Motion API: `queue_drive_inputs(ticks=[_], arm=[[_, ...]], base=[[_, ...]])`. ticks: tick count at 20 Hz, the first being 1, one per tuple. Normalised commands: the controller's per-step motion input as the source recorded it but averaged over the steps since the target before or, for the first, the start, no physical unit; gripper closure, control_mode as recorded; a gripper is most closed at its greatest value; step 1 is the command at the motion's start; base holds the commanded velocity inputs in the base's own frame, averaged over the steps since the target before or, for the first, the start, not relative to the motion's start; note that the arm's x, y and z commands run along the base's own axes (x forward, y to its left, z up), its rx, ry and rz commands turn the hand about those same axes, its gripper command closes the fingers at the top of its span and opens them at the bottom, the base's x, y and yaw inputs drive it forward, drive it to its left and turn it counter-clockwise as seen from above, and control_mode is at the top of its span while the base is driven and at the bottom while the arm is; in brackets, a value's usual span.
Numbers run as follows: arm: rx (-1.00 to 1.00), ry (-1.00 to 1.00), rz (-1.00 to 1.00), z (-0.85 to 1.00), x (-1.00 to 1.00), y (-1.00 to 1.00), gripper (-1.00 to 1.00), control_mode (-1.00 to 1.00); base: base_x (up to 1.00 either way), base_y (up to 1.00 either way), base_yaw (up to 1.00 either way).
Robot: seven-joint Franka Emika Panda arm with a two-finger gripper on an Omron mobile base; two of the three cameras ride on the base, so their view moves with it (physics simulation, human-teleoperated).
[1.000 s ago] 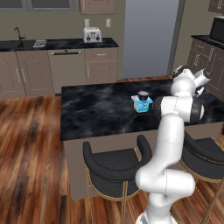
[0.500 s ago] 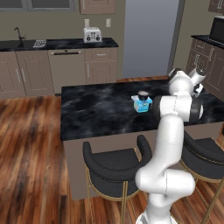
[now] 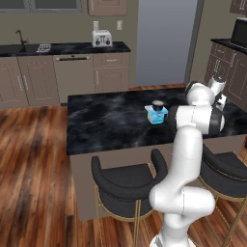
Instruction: Stack the yogurt containers by placing the smaller containers on top of the larger containers.
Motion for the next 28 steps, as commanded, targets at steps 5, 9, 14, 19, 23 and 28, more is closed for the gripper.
queue_drive_inputs(ticks=[5, 9, 14, 19, 23, 28], arm=[[-0.04, 0.18, 0.01, -0.25, -0.07, -0.03, -1.0, -1.0], [0.0, 0.08, 0.05, -0.44, 0.0, -0.03, -1.0, -1.0], [0.0, 0.04, 0.07, -0.42, 0.03, -0.32, -1.0, -1.0], [0.01, 0.0, 0.07, -0.26, 0.21, -0.35, -1.0, -1.0], [0.01, 0.0, 0.09, -0.2, 0.38, -0.08, -1.0, -1.0], [0.0, 0.0, 0.09, -0.1, 0.44, 0.0, -1.0, -1.0]], base=[[0.0, 0.0, 0.0], [0.0, 0.0, 0.0], [0.0, 0.0, 0.0], [0.0, 0.0, 0.0], [0.0, 0.0, 0.0], [0.0, 0.0, 0.0]])
